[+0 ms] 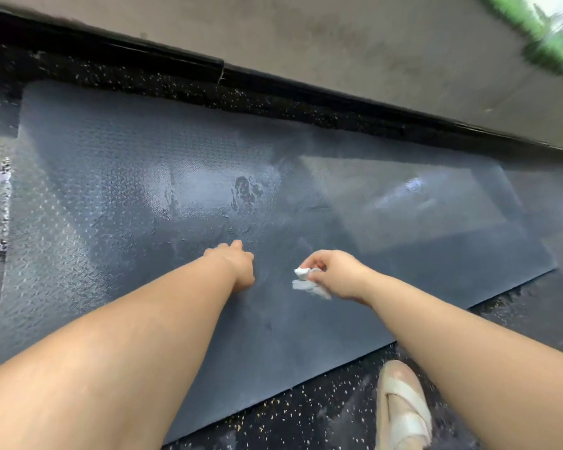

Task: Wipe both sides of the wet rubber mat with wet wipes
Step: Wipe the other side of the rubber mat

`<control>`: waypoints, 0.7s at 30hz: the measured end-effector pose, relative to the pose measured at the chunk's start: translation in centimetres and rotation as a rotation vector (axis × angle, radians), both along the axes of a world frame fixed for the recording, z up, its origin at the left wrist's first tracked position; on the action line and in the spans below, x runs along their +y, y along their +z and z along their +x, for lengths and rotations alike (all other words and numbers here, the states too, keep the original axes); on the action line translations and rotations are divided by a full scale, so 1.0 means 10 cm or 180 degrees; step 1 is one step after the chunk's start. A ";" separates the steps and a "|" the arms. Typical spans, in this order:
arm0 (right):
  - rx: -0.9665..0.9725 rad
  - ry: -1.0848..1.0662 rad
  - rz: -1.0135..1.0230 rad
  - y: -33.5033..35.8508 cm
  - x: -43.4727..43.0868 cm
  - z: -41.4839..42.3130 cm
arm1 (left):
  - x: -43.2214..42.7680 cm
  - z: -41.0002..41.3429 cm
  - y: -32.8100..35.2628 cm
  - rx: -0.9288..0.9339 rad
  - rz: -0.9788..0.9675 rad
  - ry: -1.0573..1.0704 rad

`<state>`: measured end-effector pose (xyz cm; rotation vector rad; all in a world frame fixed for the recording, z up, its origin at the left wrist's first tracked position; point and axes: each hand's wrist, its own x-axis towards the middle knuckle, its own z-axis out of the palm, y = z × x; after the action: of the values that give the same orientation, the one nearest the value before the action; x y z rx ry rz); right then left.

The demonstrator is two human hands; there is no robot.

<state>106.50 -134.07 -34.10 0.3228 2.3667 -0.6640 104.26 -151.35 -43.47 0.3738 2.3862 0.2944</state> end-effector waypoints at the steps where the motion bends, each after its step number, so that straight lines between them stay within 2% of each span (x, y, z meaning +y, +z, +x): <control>1: -0.0040 0.0074 -0.0025 0.07 -0.05 -0.10 | 0.00 -0.07 0.05 -0.0001 -0.0004 0.0035; 7: -0.0010 0.1120 0.0273 0.11 -0.17 -0.51 | 0.03 -0.19 0.03 0.0299 -0.0230 0.0255; 10: 0.0211 0.1403 0.0127 -0.11 -0.06 -0.66 | 0.06 -0.22 0.01 0.0496 -0.0331 0.0269; 14: 0.0655 0.0543 -0.0536 -0.58 0.19 -0.85 | 0.05 -0.26 -0.03 0.0532 -0.0213 0.0693; 21: 0.0954 -0.0678 -0.1053 -1.09 0.62 -1.41 | 0.25 -0.55 -0.28 0.0675 -0.0370 0.1221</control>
<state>92.36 -127.86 -44.96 0.3504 2.4626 -1.2636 98.81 -148.80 -46.26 -0.1172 2.6623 0.2984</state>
